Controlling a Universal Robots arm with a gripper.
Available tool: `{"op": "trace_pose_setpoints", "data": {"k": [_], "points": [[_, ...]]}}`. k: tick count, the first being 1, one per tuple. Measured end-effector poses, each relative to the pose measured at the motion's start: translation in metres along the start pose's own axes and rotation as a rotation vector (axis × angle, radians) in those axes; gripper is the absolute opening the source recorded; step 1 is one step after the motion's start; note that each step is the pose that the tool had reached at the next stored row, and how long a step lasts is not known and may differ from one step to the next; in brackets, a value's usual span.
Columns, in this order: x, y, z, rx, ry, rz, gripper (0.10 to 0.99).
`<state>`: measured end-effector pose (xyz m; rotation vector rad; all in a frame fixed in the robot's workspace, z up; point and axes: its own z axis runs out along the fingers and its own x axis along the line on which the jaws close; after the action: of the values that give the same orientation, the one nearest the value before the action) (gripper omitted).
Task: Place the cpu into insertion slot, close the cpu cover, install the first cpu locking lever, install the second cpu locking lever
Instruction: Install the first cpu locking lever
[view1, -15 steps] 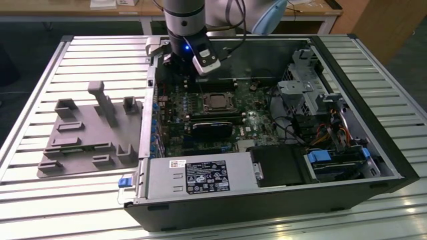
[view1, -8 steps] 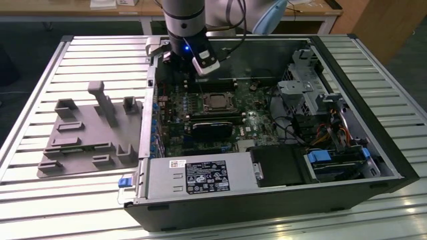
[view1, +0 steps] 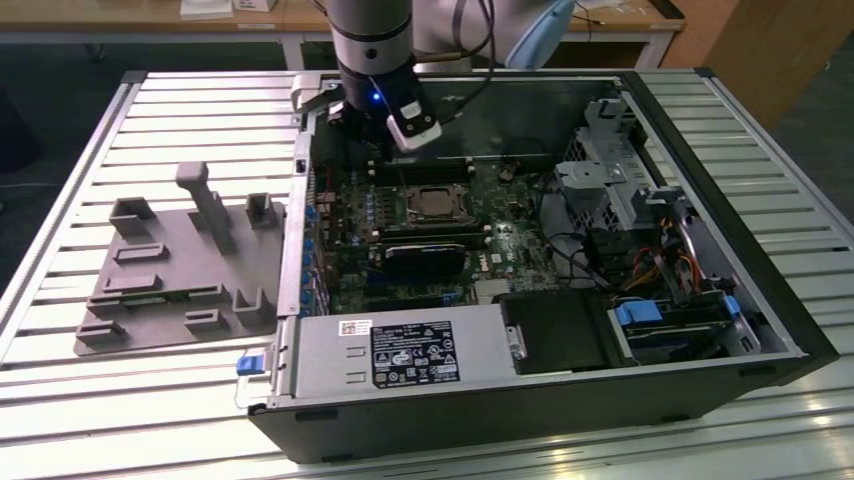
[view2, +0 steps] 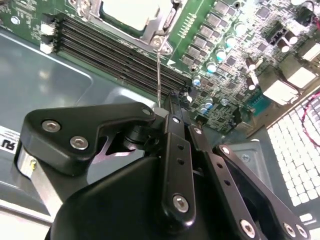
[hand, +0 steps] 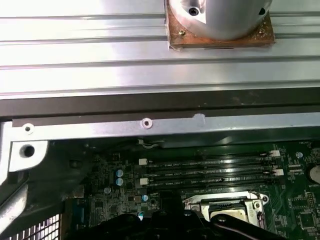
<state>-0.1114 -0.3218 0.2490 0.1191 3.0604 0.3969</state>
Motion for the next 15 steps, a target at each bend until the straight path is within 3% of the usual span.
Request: {"op": "trace_pose_setpoints", "data": {"k": [10,15], "points": [[-0.0190,0.0012,0.0015,0.000,-0.0001,0.000,0.102],[-0.0202,0.0013,0.0016,0.000,-0.0001,0.000,0.102]]}}
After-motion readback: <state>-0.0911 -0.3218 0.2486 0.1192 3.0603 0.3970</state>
